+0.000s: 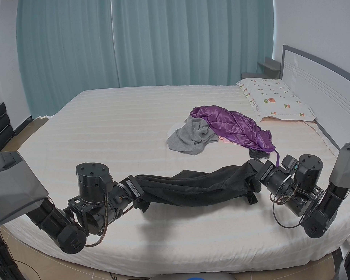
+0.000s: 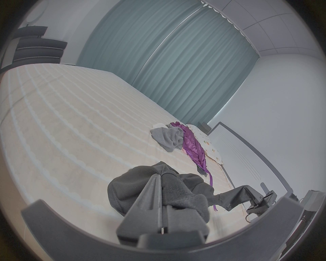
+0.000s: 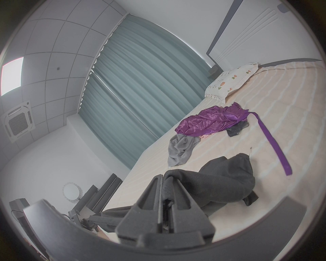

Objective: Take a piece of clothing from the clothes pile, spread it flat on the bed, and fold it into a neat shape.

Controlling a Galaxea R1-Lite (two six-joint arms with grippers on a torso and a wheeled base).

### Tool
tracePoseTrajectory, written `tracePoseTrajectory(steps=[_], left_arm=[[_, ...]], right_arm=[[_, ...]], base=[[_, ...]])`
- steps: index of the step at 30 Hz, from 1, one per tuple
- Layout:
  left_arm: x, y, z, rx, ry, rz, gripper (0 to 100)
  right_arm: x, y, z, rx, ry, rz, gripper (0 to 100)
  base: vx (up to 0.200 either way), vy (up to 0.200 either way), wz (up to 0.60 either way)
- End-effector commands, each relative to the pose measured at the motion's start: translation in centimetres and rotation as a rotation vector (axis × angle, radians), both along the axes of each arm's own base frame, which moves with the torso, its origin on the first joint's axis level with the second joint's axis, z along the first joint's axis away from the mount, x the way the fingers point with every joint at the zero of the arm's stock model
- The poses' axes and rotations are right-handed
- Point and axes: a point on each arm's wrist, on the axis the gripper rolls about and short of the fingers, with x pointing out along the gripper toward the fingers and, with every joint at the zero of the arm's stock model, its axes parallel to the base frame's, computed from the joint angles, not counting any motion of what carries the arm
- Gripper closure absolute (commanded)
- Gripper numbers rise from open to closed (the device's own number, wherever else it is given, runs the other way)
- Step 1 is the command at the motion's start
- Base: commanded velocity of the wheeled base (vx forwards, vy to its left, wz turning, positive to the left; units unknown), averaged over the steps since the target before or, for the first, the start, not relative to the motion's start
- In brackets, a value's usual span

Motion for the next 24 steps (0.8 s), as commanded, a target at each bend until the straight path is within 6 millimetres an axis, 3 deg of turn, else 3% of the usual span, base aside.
tracePoseTrajectory(steps=[1,24], left_arm=[[0.01,0.10,0.16,-0.003,-0.005,0.003,100],[0.08,0.28,0.26,-0.004,-0.008,0.011,100]], right_arm=[[0.12,-0.08,0.18,0.007,-0.015,-0.004,100],[0.18,-0.27,0.64,0.016,-0.032,-0.014,100]], base=[[0.000,0.200,0.00],[0.000,0.200,0.00]])
